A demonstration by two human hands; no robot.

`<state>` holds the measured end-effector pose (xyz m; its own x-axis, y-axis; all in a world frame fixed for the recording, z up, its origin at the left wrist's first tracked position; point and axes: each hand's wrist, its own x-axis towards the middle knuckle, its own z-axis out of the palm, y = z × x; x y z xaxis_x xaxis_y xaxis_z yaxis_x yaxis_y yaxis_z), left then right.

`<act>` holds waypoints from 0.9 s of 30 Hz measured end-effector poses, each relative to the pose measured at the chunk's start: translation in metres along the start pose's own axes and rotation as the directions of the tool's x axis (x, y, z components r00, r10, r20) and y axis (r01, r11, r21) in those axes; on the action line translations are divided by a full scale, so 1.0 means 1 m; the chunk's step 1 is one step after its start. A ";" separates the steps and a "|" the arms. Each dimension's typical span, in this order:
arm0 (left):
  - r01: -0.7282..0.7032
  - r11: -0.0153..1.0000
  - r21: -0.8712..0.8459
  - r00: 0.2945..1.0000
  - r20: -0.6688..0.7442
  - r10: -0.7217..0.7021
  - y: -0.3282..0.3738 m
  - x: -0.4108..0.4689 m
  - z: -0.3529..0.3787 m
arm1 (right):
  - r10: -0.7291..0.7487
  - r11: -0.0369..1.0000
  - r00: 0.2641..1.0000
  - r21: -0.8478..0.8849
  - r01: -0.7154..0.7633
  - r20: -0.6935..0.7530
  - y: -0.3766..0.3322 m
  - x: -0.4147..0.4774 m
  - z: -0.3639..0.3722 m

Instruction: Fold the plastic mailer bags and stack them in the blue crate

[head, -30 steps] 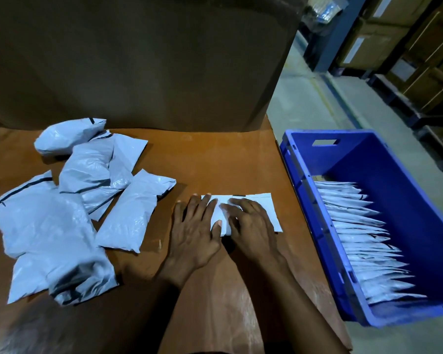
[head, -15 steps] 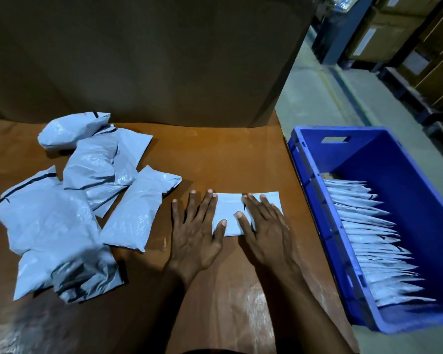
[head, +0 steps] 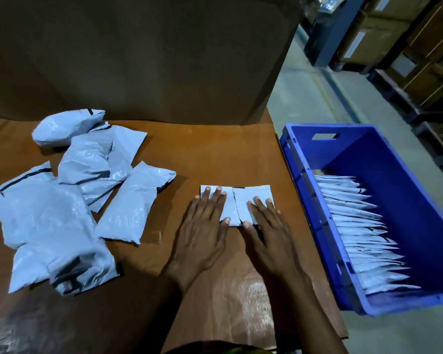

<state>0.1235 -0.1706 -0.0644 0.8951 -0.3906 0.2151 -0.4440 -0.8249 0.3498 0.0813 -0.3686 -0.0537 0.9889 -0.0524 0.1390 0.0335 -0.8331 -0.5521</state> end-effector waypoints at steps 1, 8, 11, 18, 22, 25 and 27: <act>-0.021 1.000 -0.002 0.999 0.030 0.021 0.004 -0.003 0.003 | -0.009 1.000 1.000 -0.024 0.009 0.003 -0.001 -0.003 0.005; -0.027 0.997 -0.079 0.999 0.017 0.028 -0.003 -0.011 0.003 | 0.018 1.000 0.990 0.009 -0.017 -0.137 0.008 -0.009 -0.002; -0.020 0.982 -0.185 0.998 -0.062 0.009 -0.006 -0.012 0.005 | 0.042 0.994 0.980 0.108 -0.022 -0.193 0.003 -0.013 0.001; -0.033 0.910 -0.413 0.927 -0.353 -0.126 0.005 0.007 -0.045 | -0.070 0.974 0.920 0.174 0.147 -0.386 -0.017 0.011 -0.041; 0.110 0.848 -0.518 0.921 -0.267 -0.282 0.011 0.030 -0.058 | -0.035 0.950 0.921 0.272 0.150 -0.387 -0.030 0.035 -0.056; 0.228 0.851 -0.474 0.931 -0.151 -0.334 0.003 0.045 -0.032 | 0.056 0.952 0.965 0.305 0.026 -0.255 -0.016 0.052 -0.034; 0.302 0.924 -0.235 0.931 -0.137 -0.339 0.001 0.048 -0.010 | 0.085 0.982 0.973 0.184 -0.046 -0.213 -0.003 0.055 -0.010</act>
<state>0.1656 -0.1859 -0.0449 0.9781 -0.0275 0.2065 -0.1492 -0.7844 0.6020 0.1338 -0.3750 -0.0362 0.9346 -0.2392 0.2631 0.0141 -0.7145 -0.6995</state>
